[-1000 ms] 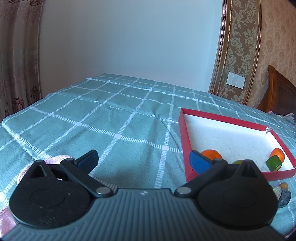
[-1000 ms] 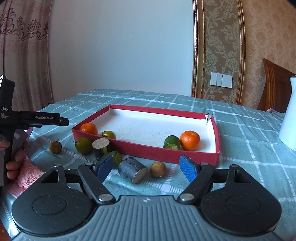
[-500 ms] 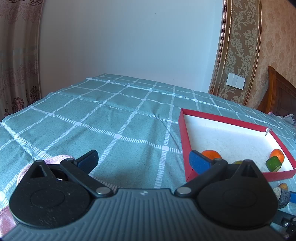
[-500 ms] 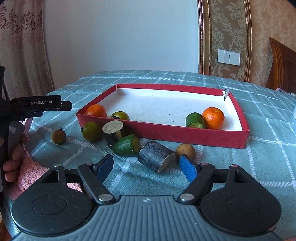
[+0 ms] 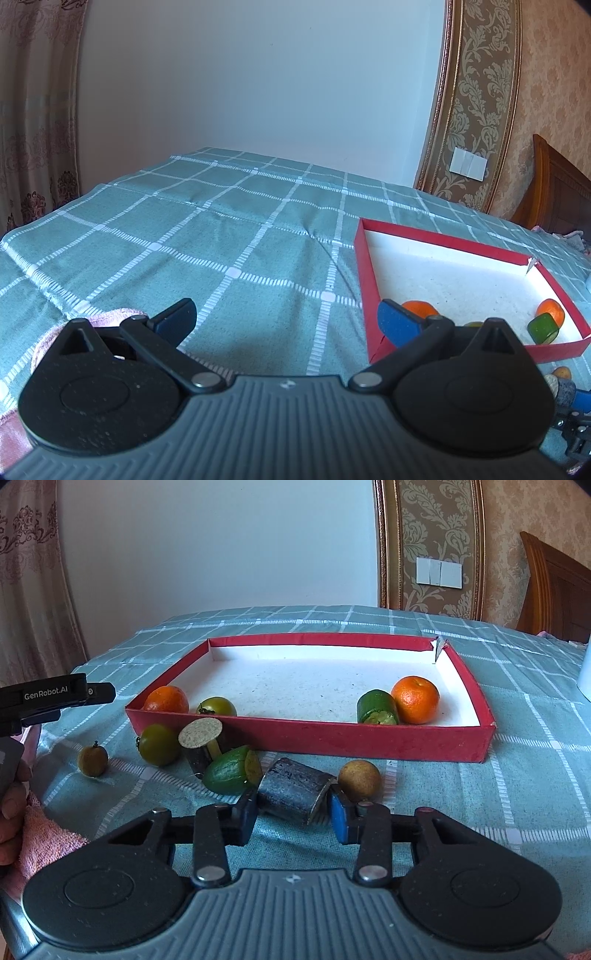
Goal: Organize fruits
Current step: 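Carry the dark cylindrical piece into the tray with the right tool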
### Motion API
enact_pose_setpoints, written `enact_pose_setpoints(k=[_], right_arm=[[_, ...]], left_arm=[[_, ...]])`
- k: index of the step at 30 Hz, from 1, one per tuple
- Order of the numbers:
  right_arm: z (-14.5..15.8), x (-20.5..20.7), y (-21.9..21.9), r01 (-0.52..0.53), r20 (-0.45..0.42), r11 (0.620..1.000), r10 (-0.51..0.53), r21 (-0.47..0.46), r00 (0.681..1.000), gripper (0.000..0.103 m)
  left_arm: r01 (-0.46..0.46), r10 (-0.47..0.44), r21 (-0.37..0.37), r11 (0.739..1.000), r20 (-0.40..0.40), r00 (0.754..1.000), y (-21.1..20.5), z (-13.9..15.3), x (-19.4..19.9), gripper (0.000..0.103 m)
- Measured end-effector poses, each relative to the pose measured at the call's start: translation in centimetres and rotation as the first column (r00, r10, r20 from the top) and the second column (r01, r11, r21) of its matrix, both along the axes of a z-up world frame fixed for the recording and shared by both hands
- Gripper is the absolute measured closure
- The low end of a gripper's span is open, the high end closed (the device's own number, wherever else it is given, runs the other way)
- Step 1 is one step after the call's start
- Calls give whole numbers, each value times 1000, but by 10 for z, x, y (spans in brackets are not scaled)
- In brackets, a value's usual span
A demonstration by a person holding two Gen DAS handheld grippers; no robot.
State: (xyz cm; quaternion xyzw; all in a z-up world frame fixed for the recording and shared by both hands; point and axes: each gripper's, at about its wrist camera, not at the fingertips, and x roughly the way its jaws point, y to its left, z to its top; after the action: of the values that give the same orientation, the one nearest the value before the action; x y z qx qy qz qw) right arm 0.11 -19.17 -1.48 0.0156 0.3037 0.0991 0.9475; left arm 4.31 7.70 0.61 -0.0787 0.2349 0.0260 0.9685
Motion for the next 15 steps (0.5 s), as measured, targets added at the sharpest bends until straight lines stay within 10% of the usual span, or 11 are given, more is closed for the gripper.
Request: enact_pose_setpoints(k=[15], right_arm=[[17,-27,-4,-8,102,1000,6,19,995,64]], left_arm=[[-7,7,5,1000,0,1000,0,0,0,0]])
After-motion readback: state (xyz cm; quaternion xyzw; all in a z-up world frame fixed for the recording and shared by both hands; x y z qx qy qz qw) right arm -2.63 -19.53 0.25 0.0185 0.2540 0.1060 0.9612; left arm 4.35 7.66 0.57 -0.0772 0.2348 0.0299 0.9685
